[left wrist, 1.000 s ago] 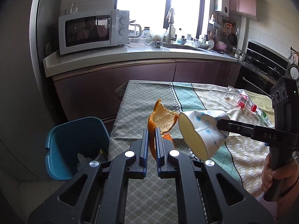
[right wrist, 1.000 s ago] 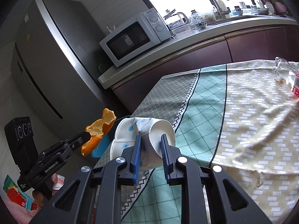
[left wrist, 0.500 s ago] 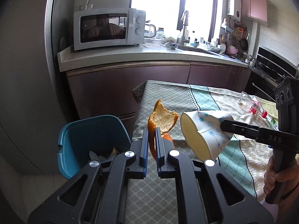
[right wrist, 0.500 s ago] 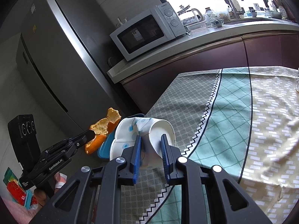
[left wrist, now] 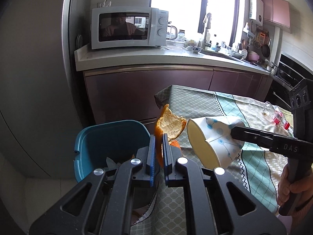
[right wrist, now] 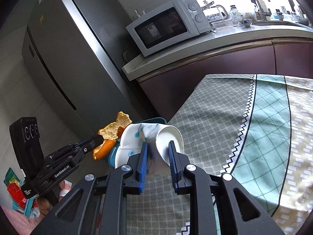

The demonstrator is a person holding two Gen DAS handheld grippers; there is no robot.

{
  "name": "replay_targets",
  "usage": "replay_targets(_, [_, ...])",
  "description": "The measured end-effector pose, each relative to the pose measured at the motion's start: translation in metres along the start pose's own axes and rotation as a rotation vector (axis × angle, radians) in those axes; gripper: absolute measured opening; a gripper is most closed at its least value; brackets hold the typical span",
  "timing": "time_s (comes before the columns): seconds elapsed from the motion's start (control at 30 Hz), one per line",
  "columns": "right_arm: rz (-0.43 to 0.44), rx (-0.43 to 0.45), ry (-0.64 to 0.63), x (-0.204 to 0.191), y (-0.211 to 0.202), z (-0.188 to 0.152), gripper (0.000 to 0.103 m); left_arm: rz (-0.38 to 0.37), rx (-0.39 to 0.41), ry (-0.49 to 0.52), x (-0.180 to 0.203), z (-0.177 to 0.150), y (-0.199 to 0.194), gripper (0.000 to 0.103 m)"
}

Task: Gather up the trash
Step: 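Open both grippers over the wastebasket to drop peel and cup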

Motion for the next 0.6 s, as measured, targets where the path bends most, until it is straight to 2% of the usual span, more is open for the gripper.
replay_targets(0.37, [0.028,-0.032,-0.039,-0.020,0.031,0.011,0.019,0.059,0.010,-0.035,-0.034,0.008,0.003,0.008])
replay_targets(0.6, [0.027,-0.065,-0.070,-0.032,0.059,0.016,0.019,0.112,-0.008,-0.075,-0.070,0.009,0.014,0.008])
Point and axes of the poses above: each gripper's, at about its wrist camera, not at the fingertips, and y roughly the way its jaws point, x to its right, z to its top, the point moved 6 cm from there along y, roughly the way its jaws point, and after that the axes turned 6 degrees about -y, right-handed, at the moved point
